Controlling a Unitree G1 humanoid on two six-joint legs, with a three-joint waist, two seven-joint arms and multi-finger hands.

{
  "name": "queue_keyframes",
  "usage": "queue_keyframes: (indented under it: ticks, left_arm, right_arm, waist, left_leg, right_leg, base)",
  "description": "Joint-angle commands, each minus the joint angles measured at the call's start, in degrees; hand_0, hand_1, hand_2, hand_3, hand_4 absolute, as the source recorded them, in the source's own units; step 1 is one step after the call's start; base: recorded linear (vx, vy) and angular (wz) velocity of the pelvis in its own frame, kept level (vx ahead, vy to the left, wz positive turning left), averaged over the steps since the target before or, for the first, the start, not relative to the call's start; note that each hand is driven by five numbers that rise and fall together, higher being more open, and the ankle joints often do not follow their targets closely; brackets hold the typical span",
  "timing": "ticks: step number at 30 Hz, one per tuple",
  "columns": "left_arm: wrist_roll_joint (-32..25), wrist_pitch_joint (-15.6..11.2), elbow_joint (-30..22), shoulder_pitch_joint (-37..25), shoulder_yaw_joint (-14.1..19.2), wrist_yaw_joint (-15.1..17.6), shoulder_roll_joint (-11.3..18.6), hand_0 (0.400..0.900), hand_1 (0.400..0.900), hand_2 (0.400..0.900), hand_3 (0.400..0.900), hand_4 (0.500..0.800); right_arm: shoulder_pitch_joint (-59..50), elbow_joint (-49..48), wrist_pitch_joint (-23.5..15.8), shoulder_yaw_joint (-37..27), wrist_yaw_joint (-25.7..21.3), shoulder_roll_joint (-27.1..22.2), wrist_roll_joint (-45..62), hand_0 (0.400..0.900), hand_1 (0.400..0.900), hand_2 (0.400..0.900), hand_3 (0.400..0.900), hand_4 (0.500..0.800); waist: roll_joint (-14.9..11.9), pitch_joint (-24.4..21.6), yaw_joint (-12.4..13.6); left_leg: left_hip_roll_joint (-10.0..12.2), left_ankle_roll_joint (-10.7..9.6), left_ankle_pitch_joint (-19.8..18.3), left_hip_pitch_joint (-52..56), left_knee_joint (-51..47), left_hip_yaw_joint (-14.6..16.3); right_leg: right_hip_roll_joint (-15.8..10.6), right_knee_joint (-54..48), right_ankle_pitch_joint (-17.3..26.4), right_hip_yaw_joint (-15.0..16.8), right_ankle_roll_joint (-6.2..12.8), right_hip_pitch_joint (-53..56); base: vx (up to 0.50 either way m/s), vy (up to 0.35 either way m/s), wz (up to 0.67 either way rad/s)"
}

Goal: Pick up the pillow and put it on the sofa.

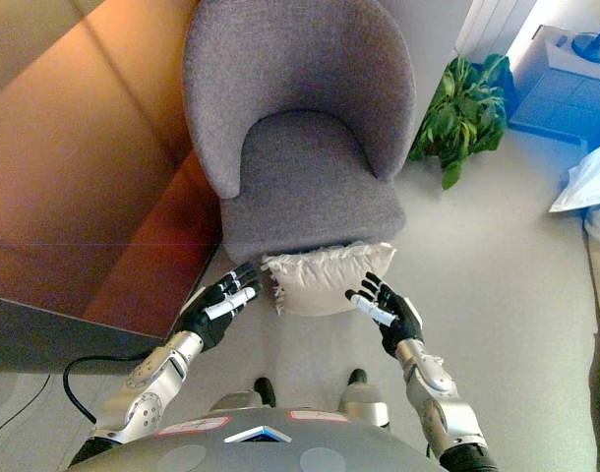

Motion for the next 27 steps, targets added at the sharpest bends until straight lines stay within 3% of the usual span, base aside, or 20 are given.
queue_keyframes:
  ticks: [1,7,27]
  left_arm:
    - [-2.4,-6.33,-3.19,-3.09,3.42,-1.49,-0.69,0.9,0.9,0.9,0.9,0.8]
    - [-2.8,-6.7,-3.63,-2.93,3.37,-3.9,-0.63,0.9,0.9,0.9,0.9,0.8]
    - [-2.11,-5.59,-3.88,-2.66,3.66,-3.39,0.11,0.9,0.9,0.9,0.9,0.8]
  right_arm:
    - [-4.07,-4.08,-4.08,-1.18,0.08,-0.99,0.78,0.9,0.9,0.9,0.9,0.8]
    - [-3.74,-3.87,-4.37,-1.25,0.78,-1.22,0.65,0.9,0.9,0.9,0.9,0.8]
    - [-4.13,-4.85,-5.49,-2.42,-1.25,-1.69,0.29,0.9,0.9,0.9,0.9,0.8]
  waist:
    - [-0.45,-1.37,-0.77]
    - [-0.47,-1.28,-0.81]
    - [-0.7,-0.8,-0.8]
  left_leg:
    - [-0.49,1.55,-3.98,1.46,3.38,2.67]
    - [-0.35,1.55,-4.09,1.27,3.78,2.77]
    - [0.14,1.55,-4.52,1.1,4.89,2.8]
  right_leg:
    - [0.44,-0.02,0.03,0.67,1.98,0.18]
    - [0.56,-0.02,-0.06,0.74,1.83,0.16]
    - [1.02,-0.02,-0.48,0.9,1.41,0.4]
  base:
    - [0.0,0.0,0.0]
    - [0.0,0.0,0.0]
    - [0.01,-0.016,-0.01]
